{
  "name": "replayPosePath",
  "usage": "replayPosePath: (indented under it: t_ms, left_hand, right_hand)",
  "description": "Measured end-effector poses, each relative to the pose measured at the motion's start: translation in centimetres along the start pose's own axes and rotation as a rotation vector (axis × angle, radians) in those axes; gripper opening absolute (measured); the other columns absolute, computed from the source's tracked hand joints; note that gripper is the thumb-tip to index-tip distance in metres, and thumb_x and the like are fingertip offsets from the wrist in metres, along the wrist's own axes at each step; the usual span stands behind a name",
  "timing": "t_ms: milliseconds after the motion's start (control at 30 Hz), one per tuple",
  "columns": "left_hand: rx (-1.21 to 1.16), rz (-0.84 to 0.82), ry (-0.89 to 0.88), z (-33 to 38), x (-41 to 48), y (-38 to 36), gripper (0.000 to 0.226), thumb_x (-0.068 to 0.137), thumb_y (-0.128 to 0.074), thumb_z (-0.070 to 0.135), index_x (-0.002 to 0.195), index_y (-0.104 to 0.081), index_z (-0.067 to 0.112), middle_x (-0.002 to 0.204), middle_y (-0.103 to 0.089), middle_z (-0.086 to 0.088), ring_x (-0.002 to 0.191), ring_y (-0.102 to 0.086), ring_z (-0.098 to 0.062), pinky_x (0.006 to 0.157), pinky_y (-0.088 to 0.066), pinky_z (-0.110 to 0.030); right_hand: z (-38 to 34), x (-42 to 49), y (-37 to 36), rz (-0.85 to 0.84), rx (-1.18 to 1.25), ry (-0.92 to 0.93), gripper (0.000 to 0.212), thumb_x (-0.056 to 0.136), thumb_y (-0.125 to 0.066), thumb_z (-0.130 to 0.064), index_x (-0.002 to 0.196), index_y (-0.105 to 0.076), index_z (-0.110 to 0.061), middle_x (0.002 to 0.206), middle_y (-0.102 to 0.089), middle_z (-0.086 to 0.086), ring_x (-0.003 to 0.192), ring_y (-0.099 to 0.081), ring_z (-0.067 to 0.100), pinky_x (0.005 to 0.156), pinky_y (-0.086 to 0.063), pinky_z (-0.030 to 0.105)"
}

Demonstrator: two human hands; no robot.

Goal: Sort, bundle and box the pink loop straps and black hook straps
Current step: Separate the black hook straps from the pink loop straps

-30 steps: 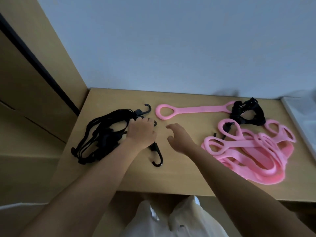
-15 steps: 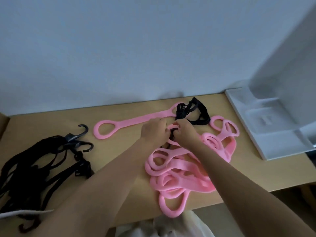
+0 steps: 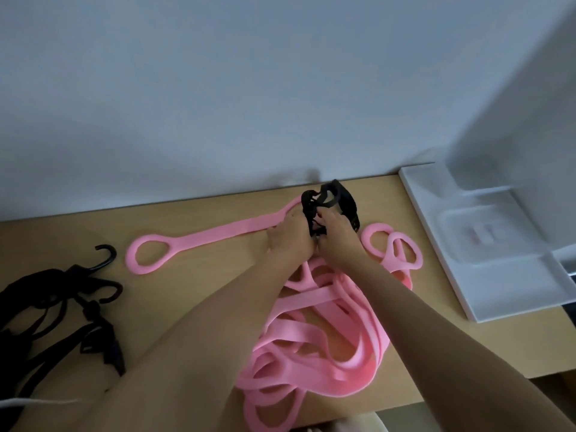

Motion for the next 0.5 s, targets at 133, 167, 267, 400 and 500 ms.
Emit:
replayPosePath:
  t_ms: [133, 167, 267, 400, 500]
  left_hand:
    - [-0.235, 0.049, -0.117, 1.5, -0.5, 2.7, 0.021, 0.085, -0.055, 0.013, 0.106, -0.055, 0.015, 0.098, -0.06, -0.005, 0.093, -0.059, -0.03, 0.069, -0.041, -0.031]
    - [-0.329, 0.064, -0.13, 1.7, -0.7, 3.5, 0.015, 0.086, -0.054, 0.008, 0.101, -0.055, 0.012, 0.093, -0.06, -0.006, 0.091, -0.059, -0.03, 0.066, -0.039, -0.03]
    - [-0.56, 0.128, -0.092, 1.7, -1.1, 5.9, 0.015, 0.089, -0.055, 0.007, 0.104, -0.057, 0.005, 0.096, -0.063, -0.011, 0.09, -0.061, -0.026, 0.074, -0.045, -0.031]
    - [-0.726, 0.074, -0.126, 2.4, -2.1, 7.7, 0.011, 0.088, -0.058, 0.01, 0.098, -0.053, 0.015, 0.078, -0.064, -0.003, 0.072, -0.063, -0.016, 0.072, -0.051, -0.029]
    - [-0.744, 0.034, -0.175, 2.5, -3.1, 8.9, 0.013, 0.088, -0.059, 0.009, 0.097, -0.052, 0.015, 0.081, -0.061, 0.0, 0.076, -0.059, -0.015, 0.072, -0.047, -0.024]
  right_hand:
    - [-0.8, 0.5, 1.6, 0.164, -0.008, 0.071, 0.052, 0.075, -0.045, 0.007, 0.125, -0.051, -0.004, 0.119, -0.055, 0.017, 0.111, -0.046, 0.037, 0.091, -0.039, 0.04]
    - [-1.1, 0.6, 1.8, 0.172, -0.007, 0.085, 0.053, 0.074, -0.046, 0.006, 0.126, -0.05, -0.006, 0.116, -0.058, 0.015, 0.109, -0.048, 0.037, 0.089, -0.041, 0.042]
    - [-1.8, 0.4, 1.8, 0.145, -0.073, 0.116, 0.063, 0.078, -0.057, -0.002, 0.137, -0.039, -0.015, 0.115, -0.06, 0.009, 0.11, -0.048, 0.031, 0.088, -0.042, 0.042]
    - [-2.6, 0.2, 1.4, 0.11, -0.19, 0.126, 0.032, 0.085, -0.057, -0.01, 0.116, -0.052, -0.008, 0.112, -0.057, 0.01, 0.105, -0.046, 0.029, 0.084, -0.039, 0.038]
    - [-3.8, -0.2, 2.8, 0.22, -0.015, 0.157, 0.007, 0.087, -0.05, -0.004, 0.083, -0.054, -0.007, 0.083, -0.052, 0.01, 0.079, -0.046, 0.025, 0.064, -0.034, 0.032]
Point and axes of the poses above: each hand's wrist, its own x-axis towards the middle knuckle, its own y-axis out of the back of the hand, z = x × y, the point moved 8 cm from there along x, towards the middle knuckle
